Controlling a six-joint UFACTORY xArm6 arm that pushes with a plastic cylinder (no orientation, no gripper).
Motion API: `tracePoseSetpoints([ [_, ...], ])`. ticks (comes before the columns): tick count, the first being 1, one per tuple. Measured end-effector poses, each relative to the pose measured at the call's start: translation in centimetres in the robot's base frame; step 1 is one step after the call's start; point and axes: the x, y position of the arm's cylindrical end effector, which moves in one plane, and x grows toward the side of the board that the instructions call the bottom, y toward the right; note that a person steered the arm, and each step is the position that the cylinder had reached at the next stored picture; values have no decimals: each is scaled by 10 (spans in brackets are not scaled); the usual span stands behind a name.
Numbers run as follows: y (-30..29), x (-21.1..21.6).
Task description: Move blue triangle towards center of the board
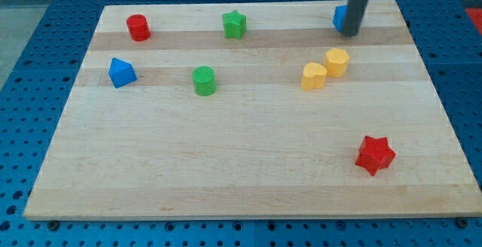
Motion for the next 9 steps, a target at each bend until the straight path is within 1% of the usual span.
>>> tracePoseSetpoints([
  [1,14,18],
  [2,22,27],
  [3,11,27],
  [5,-83,28],
  [6,-89,28],
  [7,-143,28],
  [8,-231,28],
  [9,-284,39],
])
